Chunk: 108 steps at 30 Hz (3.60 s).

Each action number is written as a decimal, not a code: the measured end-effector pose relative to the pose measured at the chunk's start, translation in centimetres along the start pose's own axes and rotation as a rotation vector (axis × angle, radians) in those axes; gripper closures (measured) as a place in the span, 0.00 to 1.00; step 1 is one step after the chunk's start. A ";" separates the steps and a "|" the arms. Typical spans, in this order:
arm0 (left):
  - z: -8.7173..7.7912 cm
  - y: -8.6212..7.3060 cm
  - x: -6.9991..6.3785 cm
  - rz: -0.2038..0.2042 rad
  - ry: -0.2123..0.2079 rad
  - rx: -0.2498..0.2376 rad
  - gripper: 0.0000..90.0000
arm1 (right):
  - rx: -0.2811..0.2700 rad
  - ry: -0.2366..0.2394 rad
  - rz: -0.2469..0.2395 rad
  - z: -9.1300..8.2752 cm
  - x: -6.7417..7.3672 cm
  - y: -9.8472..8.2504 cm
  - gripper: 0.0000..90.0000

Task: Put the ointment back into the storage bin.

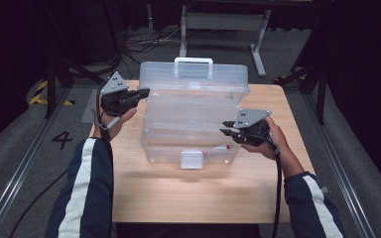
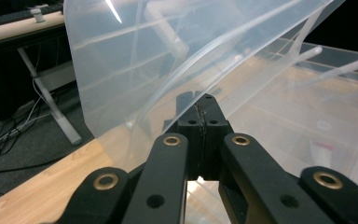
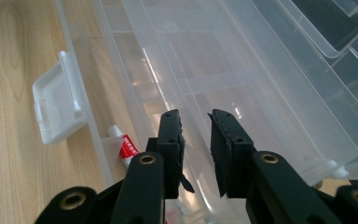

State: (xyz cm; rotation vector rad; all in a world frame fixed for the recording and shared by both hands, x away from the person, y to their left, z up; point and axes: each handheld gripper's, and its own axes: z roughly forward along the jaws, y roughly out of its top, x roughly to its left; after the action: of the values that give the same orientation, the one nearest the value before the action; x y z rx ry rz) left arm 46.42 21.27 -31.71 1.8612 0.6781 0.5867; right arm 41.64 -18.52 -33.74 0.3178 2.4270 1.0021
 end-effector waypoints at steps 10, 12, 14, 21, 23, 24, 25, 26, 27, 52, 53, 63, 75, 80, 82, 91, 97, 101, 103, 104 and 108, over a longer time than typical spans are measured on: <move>-0.4 -0.3 -0.3 0.026 -0.014 0.026 1.00 | -0.008 -0.020 0.029 -1.5 -0.2 -1.3 0.84; -0.6 -0.3 -0.4 0.037 -0.012 0.034 1.00 | -0.014 -0.021 0.040 -1.8 -0.3 -1.5 0.84; -0.6 -0.3 -0.5 0.042 -0.014 0.035 1.00 | -0.016 -0.022 0.042 -2.0 -0.3 -1.6 0.84; -0.9 -0.4 -0.7 0.064 -0.027 0.057 1.00 | -0.029 -0.028 0.060 -3.5 -0.4 -2.4 0.86; -1.0 -0.4 -0.8 0.065 -0.031 0.059 1.00 | -0.015 -0.034 0.058 -3.7 -0.4 -2.6 0.86; -1.0 -0.5 -0.9 0.064 -0.037 0.060 1.00 | -0.012 -0.032 0.062 -3.7 -0.4 -2.8 0.86; -1.0 -0.5 -0.9 0.070 -0.034 0.065 1.00 | -0.007 -0.037 0.063 -3.8 -0.4 -3.0 0.86; -1.1 -0.5 -0.9 0.074 -0.036 0.069 1.00 | -0.001 -0.038 0.067 -3.8 -0.4 -3.2 0.86; -1.1 -0.6 -0.9 0.070 -0.045 0.071 1.00 | 0.000 -0.038 0.069 -3.8 -0.4 -3.3 0.87; -2.1 -1.7 -1.4 0.098 -0.074 0.119 1.00 | 0.065 -0.020 0.102 -3.2 0.0 -5.6 0.86; -2.1 -1.8 -1.4 0.096 -0.081 0.121 1.00 | 0.068 -0.021 0.101 -3.2 0.0 -5.7 0.86; -2.5 -2.6 -2.2 0.129 -0.087 0.160 1.00 | 0.074 -0.016 0.121 -3.3 0.4 -6.6 0.84; -2.8 -3.4 -2.7 0.147 -0.088 0.175 1.00 | 0.094 -0.014 0.137 -3.1 0.5 -7.5 0.84; -2.9 -3.9 -2.9 0.145 -0.089 0.172 1.00 | 0.097 -0.009 0.145 -2.9 0.5 -7.7 0.84; -2.9 -4.1 -2.9 0.147 -0.089 0.178 1.00 | 0.097 -0.016 0.150 -2.9 0.5 -7.8 0.83; -3.3 -5.0 -2.9 0.159 -0.083 0.201 1.00 | 0.111 -0.022 0.168 -2.8 0.4 -8.2 0.83; -3.6 -5.7 -3.0 0.150 -0.078 0.207 1.00 | 0.115 -0.019 0.174 -2.6 0.5 -8.5 0.83; -3.7 -5.8 -3.0 0.146 -0.079 0.205 1.00 | 0.115 -0.017 0.172 -2.6 0.6 -8.6 0.83; -3.7 -6.0 -3.1 0.147 -0.077 0.210 1.00 | 0.115 -0.018 0.174 -2.7 0.6 -8.7 0.83; -3.6 -6.1 -3.3 0.150 -0.073 0.214 1.00 | 0.116 -0.018 0.173 -2.7 0.7 -8.7 0.83; -3.5 -6.2 -3.3 0.154 -0.073 0.222 1.00 | 0.112 -0.015 0.175 -2.8 0.7 -8.8 0.83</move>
State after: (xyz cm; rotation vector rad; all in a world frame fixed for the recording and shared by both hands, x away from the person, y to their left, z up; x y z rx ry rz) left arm 40.51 23.28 -36.51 2.1460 0.5734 0.5562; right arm 39.34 -26.09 -38.56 0.5835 2.4799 0.9341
